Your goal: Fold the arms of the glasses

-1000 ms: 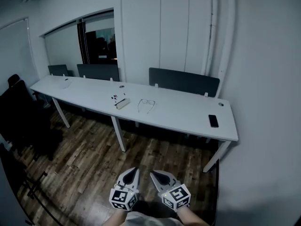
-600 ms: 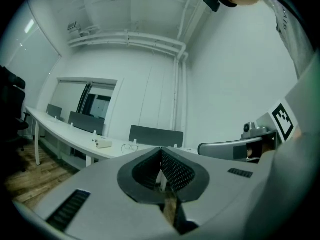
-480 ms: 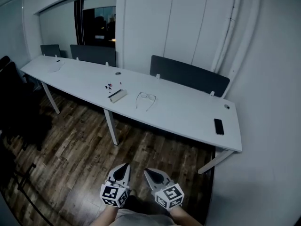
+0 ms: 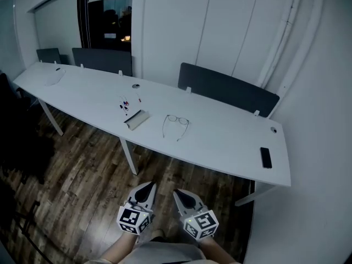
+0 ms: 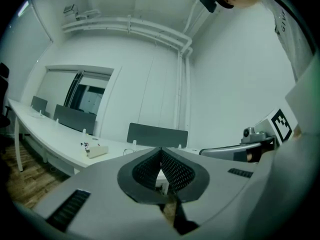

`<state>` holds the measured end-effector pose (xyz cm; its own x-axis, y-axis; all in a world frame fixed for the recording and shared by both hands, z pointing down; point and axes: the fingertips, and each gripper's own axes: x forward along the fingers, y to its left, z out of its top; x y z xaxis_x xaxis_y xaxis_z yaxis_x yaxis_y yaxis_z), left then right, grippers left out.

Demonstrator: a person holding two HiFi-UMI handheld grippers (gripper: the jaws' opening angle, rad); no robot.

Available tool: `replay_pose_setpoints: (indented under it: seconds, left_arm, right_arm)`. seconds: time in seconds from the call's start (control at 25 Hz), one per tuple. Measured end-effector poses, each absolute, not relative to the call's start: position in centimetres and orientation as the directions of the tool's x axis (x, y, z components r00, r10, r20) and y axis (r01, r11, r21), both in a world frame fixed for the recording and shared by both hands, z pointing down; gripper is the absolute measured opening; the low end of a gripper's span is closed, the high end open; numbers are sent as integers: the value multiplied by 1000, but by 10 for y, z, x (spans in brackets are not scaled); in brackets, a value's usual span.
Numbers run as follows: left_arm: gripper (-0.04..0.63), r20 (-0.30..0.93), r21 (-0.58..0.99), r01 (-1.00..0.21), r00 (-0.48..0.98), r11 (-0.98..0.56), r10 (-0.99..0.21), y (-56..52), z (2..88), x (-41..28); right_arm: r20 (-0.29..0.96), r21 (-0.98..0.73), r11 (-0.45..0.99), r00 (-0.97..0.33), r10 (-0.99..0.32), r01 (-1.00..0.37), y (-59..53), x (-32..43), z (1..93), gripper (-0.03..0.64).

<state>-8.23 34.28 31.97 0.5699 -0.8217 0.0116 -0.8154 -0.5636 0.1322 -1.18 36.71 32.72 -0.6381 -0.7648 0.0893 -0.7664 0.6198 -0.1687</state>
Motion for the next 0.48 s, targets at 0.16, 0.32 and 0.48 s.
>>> replay_pose_setpoints:
  seconds: [0.16,0.32,0.48]
  left_arm:
    - [15,15,161,-806,579,-569,-815,309,329,-97]
    - [15,27,181,-793,595,-581,-803,296,341,-96]
    - [15,38,192,-792,597,-580,-802,283,348,-101]
  right_arm:
    - [99,-156,620,-636,-765,-769,342,-28,333,19]
    - [145,-172,599,-621,-770,-782,326,-28,348,19]
    - [158,-182,591,-616,-771,-786,309,-32,353,19]
